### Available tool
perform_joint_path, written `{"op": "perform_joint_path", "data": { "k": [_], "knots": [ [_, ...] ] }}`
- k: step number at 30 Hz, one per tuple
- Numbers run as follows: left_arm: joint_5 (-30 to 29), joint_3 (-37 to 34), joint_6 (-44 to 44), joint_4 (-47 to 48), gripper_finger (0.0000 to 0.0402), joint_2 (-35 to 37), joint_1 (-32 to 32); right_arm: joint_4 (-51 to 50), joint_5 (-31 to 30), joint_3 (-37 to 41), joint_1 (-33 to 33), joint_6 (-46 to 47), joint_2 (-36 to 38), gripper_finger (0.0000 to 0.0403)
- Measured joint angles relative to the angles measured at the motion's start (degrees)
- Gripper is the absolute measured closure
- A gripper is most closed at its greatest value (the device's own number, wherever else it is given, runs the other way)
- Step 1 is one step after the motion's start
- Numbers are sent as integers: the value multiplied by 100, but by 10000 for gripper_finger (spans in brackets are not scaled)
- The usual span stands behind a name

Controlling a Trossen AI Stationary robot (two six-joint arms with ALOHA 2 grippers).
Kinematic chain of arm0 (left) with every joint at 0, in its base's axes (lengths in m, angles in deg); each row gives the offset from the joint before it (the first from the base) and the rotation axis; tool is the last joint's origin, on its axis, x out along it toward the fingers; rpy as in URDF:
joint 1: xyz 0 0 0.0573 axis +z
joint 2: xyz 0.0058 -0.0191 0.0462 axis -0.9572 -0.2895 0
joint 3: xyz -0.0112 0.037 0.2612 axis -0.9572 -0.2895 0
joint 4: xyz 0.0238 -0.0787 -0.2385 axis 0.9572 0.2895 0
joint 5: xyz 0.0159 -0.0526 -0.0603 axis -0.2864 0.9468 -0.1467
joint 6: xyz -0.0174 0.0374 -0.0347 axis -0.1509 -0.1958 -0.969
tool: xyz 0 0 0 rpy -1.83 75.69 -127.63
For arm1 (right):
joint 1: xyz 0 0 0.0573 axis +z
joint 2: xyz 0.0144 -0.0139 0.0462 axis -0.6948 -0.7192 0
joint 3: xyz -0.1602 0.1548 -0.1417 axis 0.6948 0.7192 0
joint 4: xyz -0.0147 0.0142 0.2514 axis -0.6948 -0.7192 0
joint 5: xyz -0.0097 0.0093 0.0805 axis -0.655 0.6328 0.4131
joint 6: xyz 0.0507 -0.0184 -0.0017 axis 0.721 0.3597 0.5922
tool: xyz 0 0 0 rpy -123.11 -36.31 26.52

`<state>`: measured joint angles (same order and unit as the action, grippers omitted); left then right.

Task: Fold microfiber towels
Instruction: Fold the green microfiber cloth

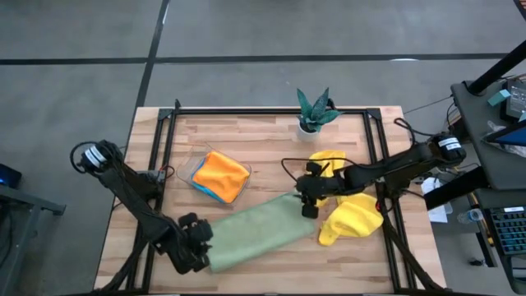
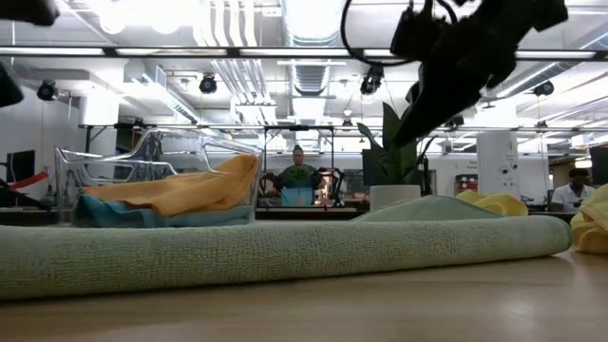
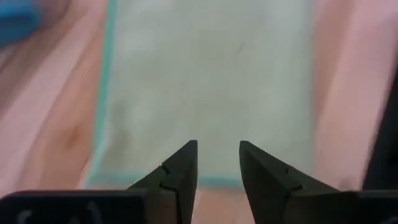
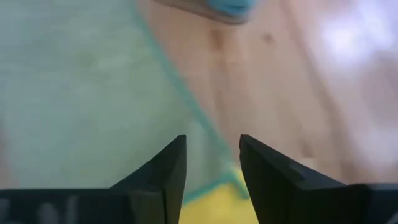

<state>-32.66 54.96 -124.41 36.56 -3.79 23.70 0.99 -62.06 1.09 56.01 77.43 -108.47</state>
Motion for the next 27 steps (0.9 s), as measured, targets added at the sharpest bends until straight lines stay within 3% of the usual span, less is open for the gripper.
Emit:
{"op": "perform_joint_path", "data": {
  "k": [3,8,15,21,24,27],
  "knots": [
    [-199,-86,183,-826,298,-164,2,-42,397,-107,196,13,-9,273],
    [-135,-116,298,-1593,298,-715,2,-59,467,-119,496,212,-9,288],
    [682,-99,177,-1626,298,-1253,3,-41,469,-119,666,378,-30,306],
    [1269,-16,-40,-332,298,-1005,-6,47,452,-119,664,599,-30,316],
    [1331,-8,-66,455,298,-738,9,298,461,-119,700,648,-43,320],
    [1267,67,-70,525,298,-366,12,534,463,-119,783,626,-86,325]
  ]
}}
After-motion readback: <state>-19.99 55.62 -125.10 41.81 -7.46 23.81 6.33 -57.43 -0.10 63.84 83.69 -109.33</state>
